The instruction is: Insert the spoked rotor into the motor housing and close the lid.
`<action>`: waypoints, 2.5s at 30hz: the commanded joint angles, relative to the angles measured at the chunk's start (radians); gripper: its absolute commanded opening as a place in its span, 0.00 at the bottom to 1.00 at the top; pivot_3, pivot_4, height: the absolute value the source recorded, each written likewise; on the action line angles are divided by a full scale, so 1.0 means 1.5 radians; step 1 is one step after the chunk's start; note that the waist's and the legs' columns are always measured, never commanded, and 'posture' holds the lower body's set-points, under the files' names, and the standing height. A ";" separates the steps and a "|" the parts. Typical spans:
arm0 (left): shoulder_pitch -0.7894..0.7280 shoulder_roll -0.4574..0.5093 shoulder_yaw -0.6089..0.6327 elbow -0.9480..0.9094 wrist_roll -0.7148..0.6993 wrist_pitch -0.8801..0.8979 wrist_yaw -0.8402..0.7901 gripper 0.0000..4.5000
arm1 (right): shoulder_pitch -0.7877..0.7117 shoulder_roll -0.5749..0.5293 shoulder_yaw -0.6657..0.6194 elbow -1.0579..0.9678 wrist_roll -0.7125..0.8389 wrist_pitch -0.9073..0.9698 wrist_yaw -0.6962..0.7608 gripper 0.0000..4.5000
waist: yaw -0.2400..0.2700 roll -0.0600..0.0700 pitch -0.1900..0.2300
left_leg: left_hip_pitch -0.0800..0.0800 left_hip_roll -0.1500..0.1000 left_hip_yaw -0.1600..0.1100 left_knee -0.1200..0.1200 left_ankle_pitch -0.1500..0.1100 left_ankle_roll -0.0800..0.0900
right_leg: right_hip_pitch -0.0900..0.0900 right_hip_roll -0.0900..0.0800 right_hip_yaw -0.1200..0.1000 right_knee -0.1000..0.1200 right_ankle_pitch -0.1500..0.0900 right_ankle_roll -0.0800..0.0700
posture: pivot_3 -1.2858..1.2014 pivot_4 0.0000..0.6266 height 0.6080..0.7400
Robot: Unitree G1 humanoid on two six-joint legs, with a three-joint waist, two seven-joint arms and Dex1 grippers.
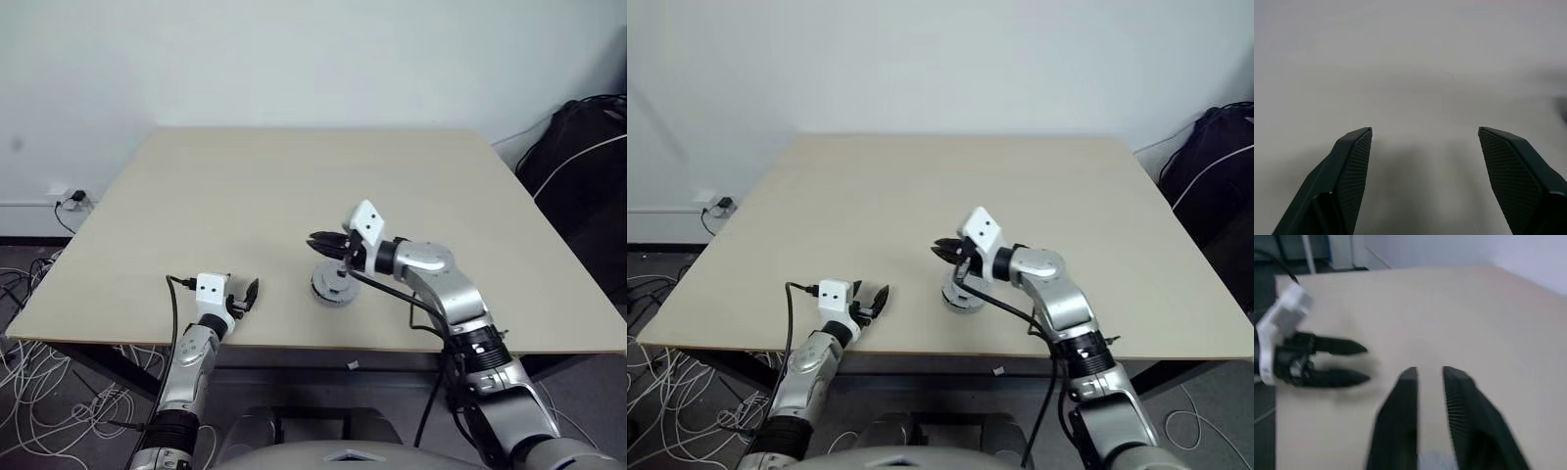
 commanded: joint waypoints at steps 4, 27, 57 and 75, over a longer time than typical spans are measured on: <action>-0.009 0.004 0.003 -0.021 -0.002 -0.006 -0.002 0.82 | 0.002 -0.041 -0.006 0.112 -0.018 -0.107 0.039 0.65 | -0.002 0.000 0.000 | 0.000 0.000 0.001 0.000 0.000 0.000 | 0.000 0.000 0.000 0.000 0.000 0.000 | 0.52 0.00 1.00; -0.006 0.015 0.014 -0.020 -0.003 -0.008 -0.002 0.82 | -0.062 -0.005 0.033 0.315 -0.055 -0.189 0.116 1.00 | -0.002 0.000 0.000 | 0.000 0.000 0.001 0.000 0.000 0.000 | 0.002 0.000 0.000 0.000 0.000 0.000 | 0.52 0.00 1.00; 0.005 0.013 0.016 -0.044 -0.005 0.002 0.006 0.82 | -0.117 0.010 0.025 0.460 -0.089 -0.251 0.123 0.72 | -0.007 0.000 0.000 | 0.001 0.000 0.000 0.000 0.000 0.000 | 0.002 0.000 0.000 0.001 0.000 0.000 | 0.52 0.00 1.00; 0.008 0.010 0.013 -0.049 -0.004 0.007 0.005 0.82 | -0.077 0.011 0.014 0.392 -0.079 -0.211 0.097 0.72 | -0.005 0.000 0.000 | 0.001 0.000 0.000 0.000 0.000 0.000 | 0.002 0.000 0.001 0.001 0.000 0.000 | 0.52 0.00 1.00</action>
